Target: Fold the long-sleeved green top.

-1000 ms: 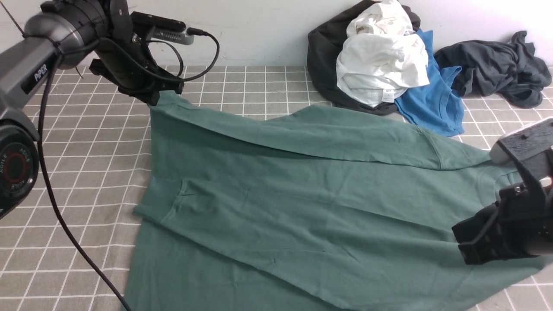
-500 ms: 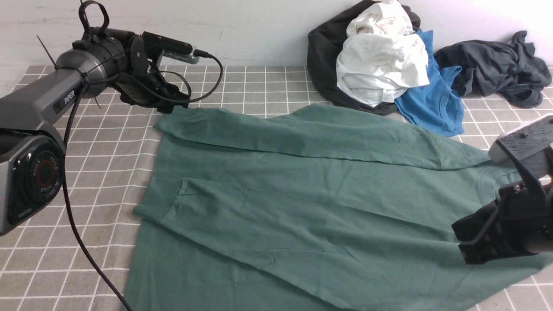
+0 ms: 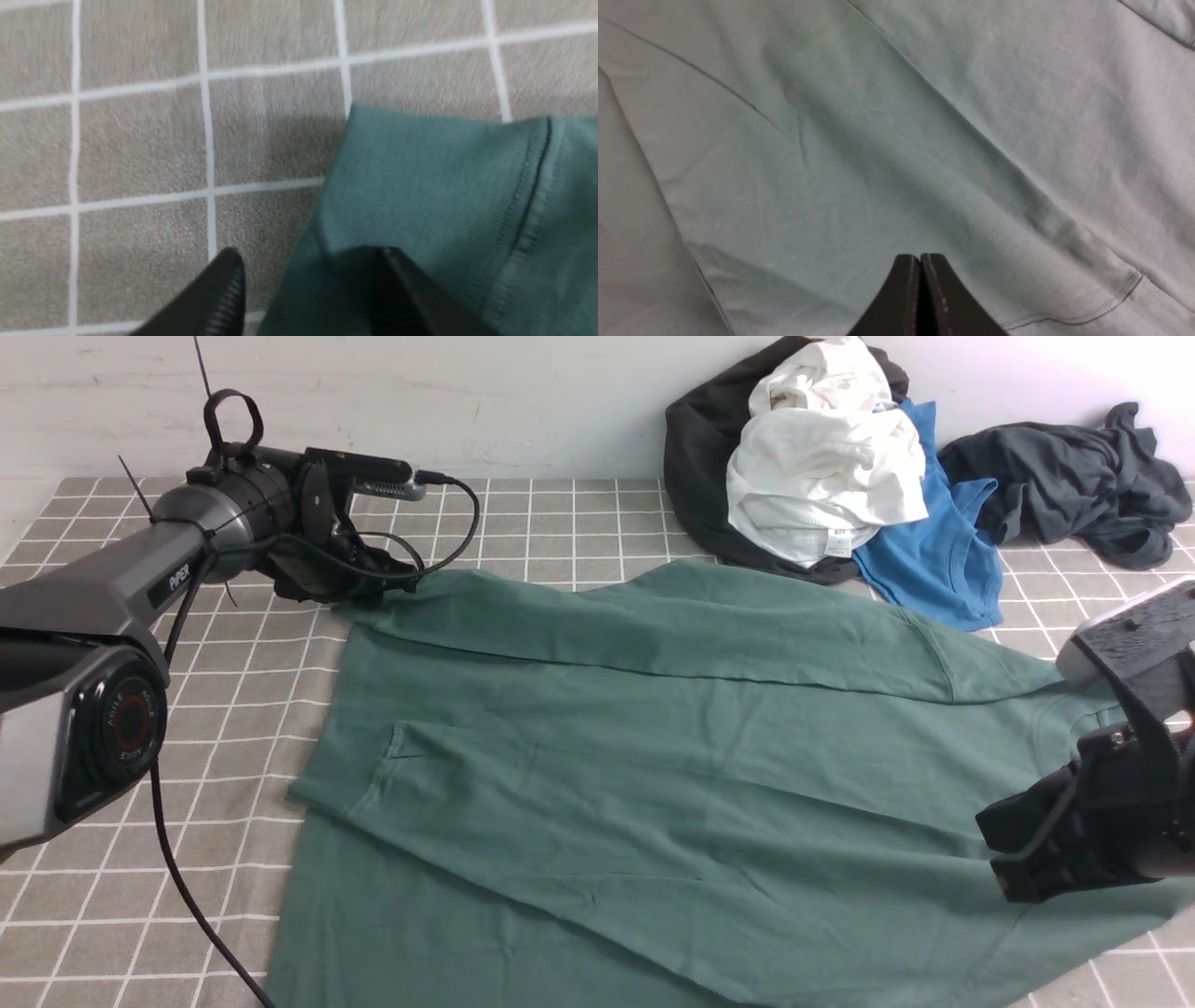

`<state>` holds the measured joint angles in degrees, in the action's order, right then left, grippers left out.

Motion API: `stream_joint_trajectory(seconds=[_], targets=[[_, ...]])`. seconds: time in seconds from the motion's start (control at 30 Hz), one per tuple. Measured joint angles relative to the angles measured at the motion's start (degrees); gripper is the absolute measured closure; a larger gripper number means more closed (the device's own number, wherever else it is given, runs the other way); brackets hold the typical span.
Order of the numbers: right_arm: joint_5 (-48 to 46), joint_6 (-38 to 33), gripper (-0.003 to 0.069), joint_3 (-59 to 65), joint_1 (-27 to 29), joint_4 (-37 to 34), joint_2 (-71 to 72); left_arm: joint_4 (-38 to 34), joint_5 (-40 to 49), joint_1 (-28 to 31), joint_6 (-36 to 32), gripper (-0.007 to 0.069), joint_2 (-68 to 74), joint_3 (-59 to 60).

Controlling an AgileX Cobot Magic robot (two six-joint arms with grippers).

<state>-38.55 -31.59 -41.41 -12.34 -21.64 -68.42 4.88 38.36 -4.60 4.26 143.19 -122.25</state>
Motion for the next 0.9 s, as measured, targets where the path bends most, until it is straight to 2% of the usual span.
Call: stream_joint_trajectory(seconds=[0.03,0.07,0.17,0.23,0.47,0.63,0.8,0.9], targets=[[0.0,0.0,0.0669,0.0,0.0,0.0,0.0,-0.3,0.0,0.0,0.0,0.0397,0.0,0.0],[0.1,0.0,0.0669,0.0,0.0,0.0,0.0,-0.4,0.3,-0.1,0.0,0.0498,-0.1,0.0],[0.1,-0.1,0.0669,0.0,0.0,0.0,0.0,-0.3,1.4,-0.1,-0.1,0.0599,-0.6,0.0],[0.1,-0.6,0.0669,0.0,0.0,0.0,0.0,-0.3,2.8,0.0,-0.3,0.0620,-1.6,0.2],[0.1,-1.1,0.0669,0.0,0.0,0.1,0.0,-0.3,13.1,-0.4,-2.0,0.0622,-9.6,0.2],[-0.3,-1.2,0.0669,0.0,0.0,-0.1,0.0,-1.5,29.7,-1.3,-3.8,0.0622,-17.5,0.1],[-1.8,-1.2,0.0669,0.0,0.0,-0.1,0.3,-4.0,31.8,-1.7,-4.8,0.0622,-21.8,5.1],[-2.6,-1.2,0.0669,0.0,0.0,-0.1,1.6,-4.9,32.1,-2.2,-5.2,0.0622,-25.9,13.4]])
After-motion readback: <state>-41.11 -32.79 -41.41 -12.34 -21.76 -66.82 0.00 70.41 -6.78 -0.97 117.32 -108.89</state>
